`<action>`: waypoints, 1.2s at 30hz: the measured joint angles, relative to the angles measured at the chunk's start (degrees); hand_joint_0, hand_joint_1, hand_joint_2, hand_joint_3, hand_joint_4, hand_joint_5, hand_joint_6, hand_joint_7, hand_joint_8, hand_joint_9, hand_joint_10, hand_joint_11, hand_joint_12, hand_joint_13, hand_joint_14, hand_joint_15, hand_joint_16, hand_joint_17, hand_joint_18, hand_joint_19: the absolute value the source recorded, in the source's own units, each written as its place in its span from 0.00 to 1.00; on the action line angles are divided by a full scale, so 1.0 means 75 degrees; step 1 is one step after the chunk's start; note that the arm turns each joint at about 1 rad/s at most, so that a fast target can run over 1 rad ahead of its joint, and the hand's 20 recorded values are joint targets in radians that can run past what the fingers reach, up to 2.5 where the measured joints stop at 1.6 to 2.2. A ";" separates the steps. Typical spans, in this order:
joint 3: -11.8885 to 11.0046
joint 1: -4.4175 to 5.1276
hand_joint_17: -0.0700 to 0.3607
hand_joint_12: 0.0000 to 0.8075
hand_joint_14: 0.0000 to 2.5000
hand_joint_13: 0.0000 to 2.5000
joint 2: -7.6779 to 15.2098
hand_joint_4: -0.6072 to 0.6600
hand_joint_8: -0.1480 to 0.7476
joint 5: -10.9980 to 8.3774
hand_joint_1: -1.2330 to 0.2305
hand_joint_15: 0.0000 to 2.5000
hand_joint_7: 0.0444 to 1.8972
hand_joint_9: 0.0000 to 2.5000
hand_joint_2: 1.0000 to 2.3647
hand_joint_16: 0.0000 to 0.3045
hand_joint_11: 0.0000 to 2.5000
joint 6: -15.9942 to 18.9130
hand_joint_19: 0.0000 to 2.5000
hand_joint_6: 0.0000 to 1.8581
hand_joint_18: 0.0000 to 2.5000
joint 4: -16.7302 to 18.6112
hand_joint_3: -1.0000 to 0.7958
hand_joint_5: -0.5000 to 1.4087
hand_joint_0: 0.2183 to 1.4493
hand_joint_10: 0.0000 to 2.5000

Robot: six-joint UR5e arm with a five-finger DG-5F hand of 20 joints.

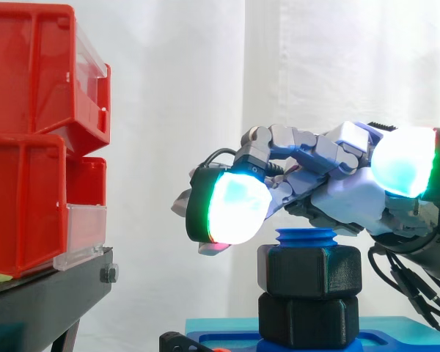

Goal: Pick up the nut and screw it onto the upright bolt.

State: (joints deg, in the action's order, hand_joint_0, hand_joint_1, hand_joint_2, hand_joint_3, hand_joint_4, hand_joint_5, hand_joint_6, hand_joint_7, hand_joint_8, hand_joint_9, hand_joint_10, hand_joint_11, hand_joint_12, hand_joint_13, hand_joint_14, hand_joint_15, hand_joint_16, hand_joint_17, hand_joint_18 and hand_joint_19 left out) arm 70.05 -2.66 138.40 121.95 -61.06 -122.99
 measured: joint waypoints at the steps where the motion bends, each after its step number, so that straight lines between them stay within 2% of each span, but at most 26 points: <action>1: 0.0000 0.0000 0.34 0.34 0.00 0.21 0.0001 0.66 0.42 -0.0005 0.78 0.00 0.57 0.28 0.00 0.11 0.00 -0.0011 0.00 0.27 0.08 0.0007 0.28 0.25 0.18 0.00; 14: -0.0001 0.0023 0.34 0.34 0.00 0.21 0.0173 0.66 0.42 -0.0129 0.78 0.00 0.56 0.28 0.00 0.11 0.00 -0.0244 0.00 0.27 0.09 0.0132 0.28 0.24 0.17 0.00; 24: -0.0001 0.0026 0.35 0.35 0.00 0.22 0.0304 0.66 0.42 -0.0133 0.78 0.00 0.57 0.28 0.00 0.12 0.00 -0.0183 0.00 0.27 0.09 0.0187 0.28 0.24 0.17 0.00; 36: -0.0001 0.0025 0.35 0.35 0.00 0.23 0.0308 0.63 0.43 -0.0093 0.77 0.00 0.64 0.29 0.00 0.12 0.00 -0.0183 0.00 0.27 0.11 0.0280 0.28 0.25 0.17 0.00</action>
State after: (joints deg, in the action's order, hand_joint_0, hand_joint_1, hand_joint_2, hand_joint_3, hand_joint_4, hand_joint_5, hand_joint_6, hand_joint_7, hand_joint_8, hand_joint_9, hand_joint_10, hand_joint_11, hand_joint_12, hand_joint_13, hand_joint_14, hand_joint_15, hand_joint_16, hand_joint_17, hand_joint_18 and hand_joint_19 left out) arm 70.04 -2.47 140.71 121.25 -62.44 -120.89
